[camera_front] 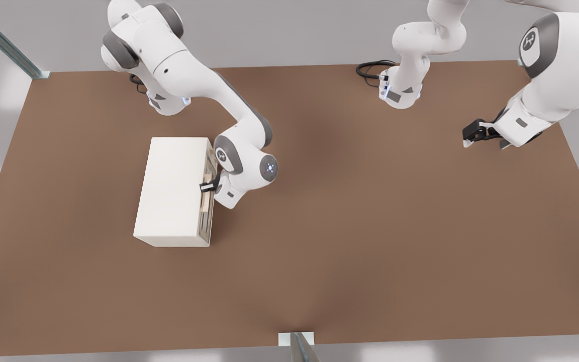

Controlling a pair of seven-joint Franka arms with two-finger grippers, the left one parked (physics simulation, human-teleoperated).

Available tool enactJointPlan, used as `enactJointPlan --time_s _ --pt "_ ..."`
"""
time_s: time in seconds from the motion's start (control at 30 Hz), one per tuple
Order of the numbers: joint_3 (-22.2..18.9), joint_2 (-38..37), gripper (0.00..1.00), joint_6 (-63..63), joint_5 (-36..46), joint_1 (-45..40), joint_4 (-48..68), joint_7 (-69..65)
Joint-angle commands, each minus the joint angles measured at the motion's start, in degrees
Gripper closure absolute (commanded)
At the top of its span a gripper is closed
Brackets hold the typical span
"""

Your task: Keep left arm still and open the oven door with right arm

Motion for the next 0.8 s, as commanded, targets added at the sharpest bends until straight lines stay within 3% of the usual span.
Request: enactJointPlan --time_s 0.0,0.5,0.53,0.6,0.63,0.7,0.77 --pt "0.0 0.2 0.79 0.0 -0.1 -0.1 -0.1 8.8" --pt "0.3 1.0 0.79 -0.2 1.0 2.8 5.7 8.7" --pt "0.2 1.3 0.79 -0.1 2.2 2.3 8.4 7.3" --pt "0.0 1.1 0.79 0.3 14.6 -8.3 15.5 -5.4" --pt "0.1 0.2 0.0 0.7 24.4 -17.8 15.6 -15.8" --pt "-0.2 -8.7 0.0 0.3 24.5 -28.3 10.0 -24.9" --pt "-0.4 -15.2 0.0 -0.4 25.2 -32.6 8.3 -26.8"
